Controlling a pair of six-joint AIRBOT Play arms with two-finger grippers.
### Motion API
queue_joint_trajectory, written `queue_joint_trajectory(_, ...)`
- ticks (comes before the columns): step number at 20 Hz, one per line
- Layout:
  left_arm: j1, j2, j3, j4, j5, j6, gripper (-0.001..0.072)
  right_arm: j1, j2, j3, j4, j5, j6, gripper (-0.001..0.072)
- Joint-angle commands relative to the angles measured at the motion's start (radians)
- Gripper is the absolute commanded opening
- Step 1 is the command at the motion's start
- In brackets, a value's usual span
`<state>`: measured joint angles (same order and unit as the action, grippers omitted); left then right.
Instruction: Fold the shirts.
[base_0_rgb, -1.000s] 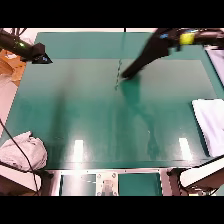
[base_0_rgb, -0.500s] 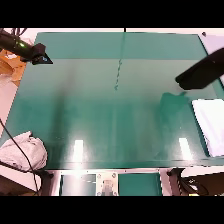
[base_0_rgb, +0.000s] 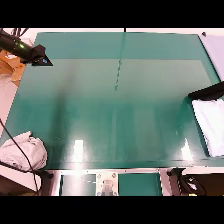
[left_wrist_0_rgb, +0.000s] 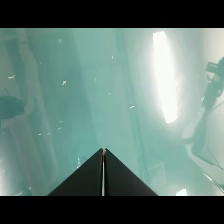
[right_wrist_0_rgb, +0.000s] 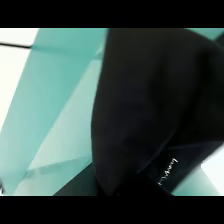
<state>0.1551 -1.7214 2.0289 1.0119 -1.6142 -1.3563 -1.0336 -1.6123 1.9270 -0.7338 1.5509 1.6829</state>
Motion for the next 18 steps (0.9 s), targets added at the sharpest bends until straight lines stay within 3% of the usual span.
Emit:
queue_joint_trajectory(1, 0.000, 0.001, 0.000, -0.002, -0.010, -0.005, 0.0026, -0.066, 0.051, -0.010, -0.127, 0.072, 0.111, 0.0018)
queue_joint_trajectory(4, 0.000, 0.001, 0.000, -0.006, -0.010, -0.005, 0.0026, -0.105, 0.057, -0.014, -0.296, 0.180, 0.127, 0.0018)
queue_joint_trajectory(8, 0.000, 0.001, 0.000, -0.038, -0.010, -0.005, 0.0026, -0.106, 0.071, -0.066, -0.653, 0.270, 0.120, 0.0018)
queue_joint_trajectory(16, 0.000, 0.001, 0.000, -0.051, -0.002, -0.004, 0.0026, -0.100, 0.071, -0.360, -0.768, 0.275, 0.124, 0.0021)
queue_joint_trajectory(17, 0.000, 0.001, 0.000, -0.051, -0.001, -0.004, 0.0026, -0.100, 0.071, -0.398, -0.790, 0.269, 0.124, 0.0041)
queue_joint_trajectory(18, 0.000, 0.001, 0.000, -0.051, 0.002, -0.004, 0.0026, -0.100, 0.071, -0.432, -0.805, 0.257, 0.123, 0.0152)
